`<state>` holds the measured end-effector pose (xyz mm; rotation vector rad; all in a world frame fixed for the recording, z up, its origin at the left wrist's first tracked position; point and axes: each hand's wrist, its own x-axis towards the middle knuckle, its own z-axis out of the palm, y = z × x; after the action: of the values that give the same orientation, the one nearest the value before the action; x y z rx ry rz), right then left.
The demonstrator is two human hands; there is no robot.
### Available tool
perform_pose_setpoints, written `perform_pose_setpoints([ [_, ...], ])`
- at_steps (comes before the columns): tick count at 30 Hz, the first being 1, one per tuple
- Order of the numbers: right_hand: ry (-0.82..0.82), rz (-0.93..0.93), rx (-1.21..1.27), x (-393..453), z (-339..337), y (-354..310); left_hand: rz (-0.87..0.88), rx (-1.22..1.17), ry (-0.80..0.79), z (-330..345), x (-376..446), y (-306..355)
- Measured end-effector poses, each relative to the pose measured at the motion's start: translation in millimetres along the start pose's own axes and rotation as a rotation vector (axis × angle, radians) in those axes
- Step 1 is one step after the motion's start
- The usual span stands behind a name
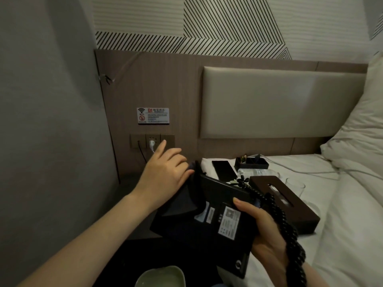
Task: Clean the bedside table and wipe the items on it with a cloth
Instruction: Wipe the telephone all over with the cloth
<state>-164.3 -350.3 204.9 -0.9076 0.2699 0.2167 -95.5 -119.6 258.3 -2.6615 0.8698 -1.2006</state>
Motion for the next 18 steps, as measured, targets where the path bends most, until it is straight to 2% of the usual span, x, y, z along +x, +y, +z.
perform_pose_setpoints([
  [4, -0.040, 0.007, 0.064, -0.8, 8.0, 4.5, 0.062, -0.129, 0.114, 0.6, -6.6, 32.6],
  [7, -0.027, -0.051, 0.122, 2.4, 13.9, 9.4, 0.181, -0.211, 0.090, 1.9, -7.7, 63.3],
  [10, -0.029, -0.027, 0.282, 1.5, 16.1, 9.9, 0.172, -0.207, 0.088, 4.4, -8.7, 68.0],
  [14, -0.010, 0.011, 0.171, -1.9, 8.0, 5.8, 0.003, -0.136, 0.175, 2.6, -9.0, 44.8],
  [18, 0.037, 0.032, 0.081, -5.2, -4.1, 0.9, -0.348, -0.297, 0.187, -26.2, 3.8, 18.1],
])
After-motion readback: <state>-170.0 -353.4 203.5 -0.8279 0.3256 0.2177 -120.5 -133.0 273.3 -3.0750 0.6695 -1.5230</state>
